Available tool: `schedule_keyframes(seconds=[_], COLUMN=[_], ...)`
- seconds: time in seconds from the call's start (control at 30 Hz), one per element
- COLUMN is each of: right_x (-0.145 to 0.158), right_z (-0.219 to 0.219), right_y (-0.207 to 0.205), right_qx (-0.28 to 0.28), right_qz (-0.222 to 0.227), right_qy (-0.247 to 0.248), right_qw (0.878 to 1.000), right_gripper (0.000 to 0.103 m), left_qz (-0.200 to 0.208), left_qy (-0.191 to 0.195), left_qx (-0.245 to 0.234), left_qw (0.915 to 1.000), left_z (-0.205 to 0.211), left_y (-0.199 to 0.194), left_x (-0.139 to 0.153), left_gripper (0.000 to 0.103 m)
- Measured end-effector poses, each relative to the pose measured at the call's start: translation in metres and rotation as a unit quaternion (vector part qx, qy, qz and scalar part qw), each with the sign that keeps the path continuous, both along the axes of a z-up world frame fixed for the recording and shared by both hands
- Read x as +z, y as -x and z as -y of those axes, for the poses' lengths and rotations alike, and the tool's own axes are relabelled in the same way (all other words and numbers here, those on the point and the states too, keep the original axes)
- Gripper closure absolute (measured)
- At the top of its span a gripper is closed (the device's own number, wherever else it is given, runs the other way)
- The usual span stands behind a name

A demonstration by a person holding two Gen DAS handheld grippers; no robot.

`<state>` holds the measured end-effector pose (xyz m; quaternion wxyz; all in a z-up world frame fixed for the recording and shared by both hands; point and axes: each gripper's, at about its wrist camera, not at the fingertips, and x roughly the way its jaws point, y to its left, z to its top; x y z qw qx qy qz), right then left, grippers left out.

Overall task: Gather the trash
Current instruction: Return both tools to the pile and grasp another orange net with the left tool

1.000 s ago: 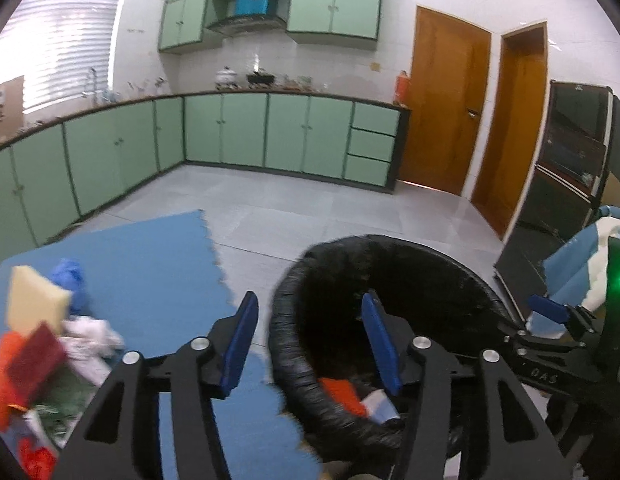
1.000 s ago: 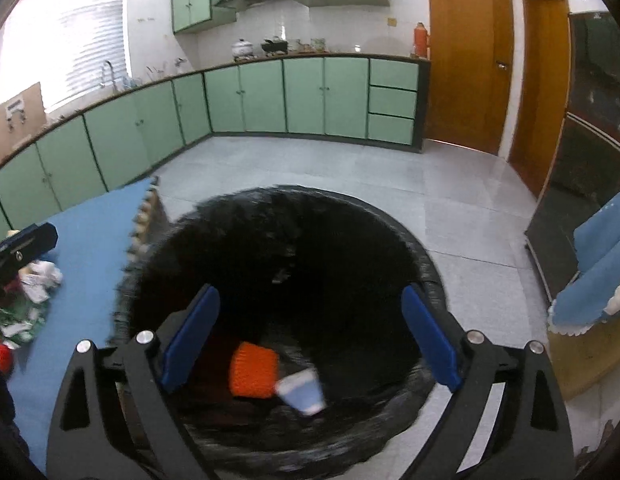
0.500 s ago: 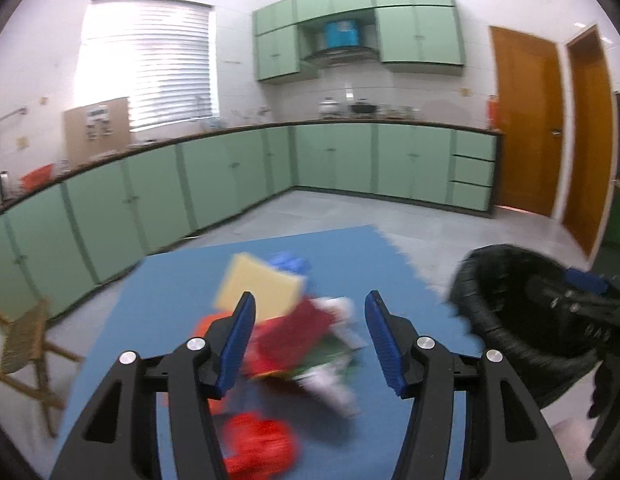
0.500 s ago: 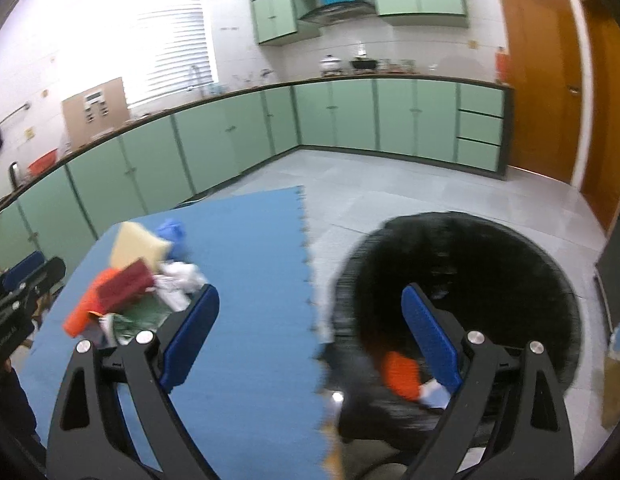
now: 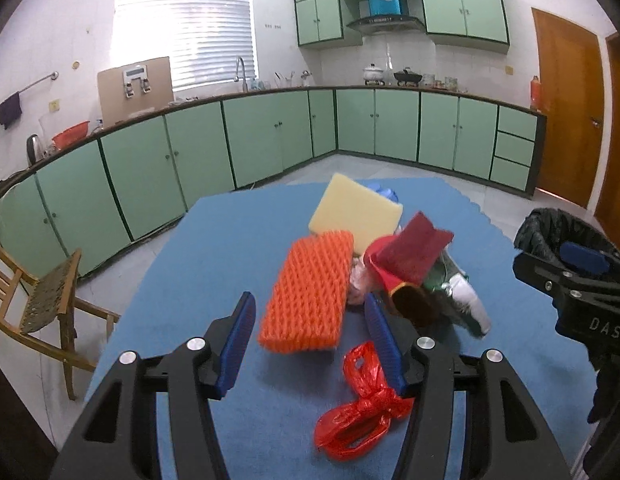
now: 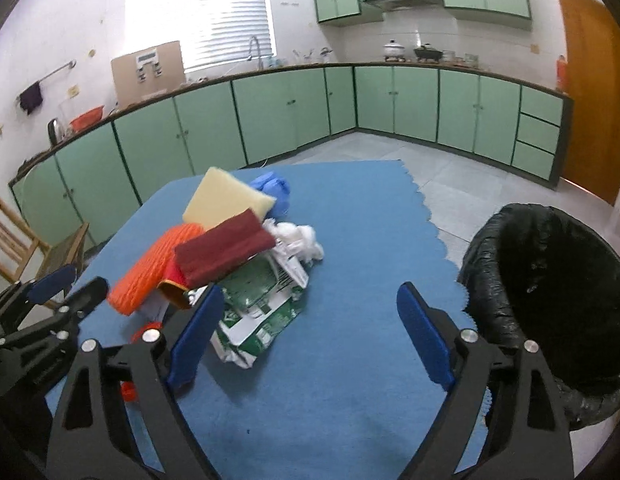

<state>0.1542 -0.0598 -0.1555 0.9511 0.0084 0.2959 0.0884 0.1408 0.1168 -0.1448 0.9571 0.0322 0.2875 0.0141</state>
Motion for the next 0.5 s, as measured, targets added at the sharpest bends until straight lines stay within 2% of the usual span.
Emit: schedule_keyframes(seconds=[0.3, 0.37, 0.5], right_x=[-0.008, -0.01, -0.011], right_z=[0.003, 0.002, 0.0], right_y=[-0.007, -0.008, -0.008], right_qx=[-0.003, -0.002, 0.003], right_qz=[-0.015, -0.017, -0.018], right_qy=[0.005, 0.008, 0.011], right_qw=[1.0, 1.0, 1.0], right_gripper=[0.019, 0.019, 0.019], left_qz=[-0.029, -0.032, -0.038], left_qy=[-0.012, -0.011, -0.01], left_qx=[0.002, 0.003, 0.0], left_qw=[0.9995, 0.9994, 0.9992], left_z=[-0.001, -0.002, -0.005], left_y=[-0.02, -0.023, -0.027], left_x=[-0.028, -0.032, -0.035], left_gripper=[0.047, 0.054, 0.08])
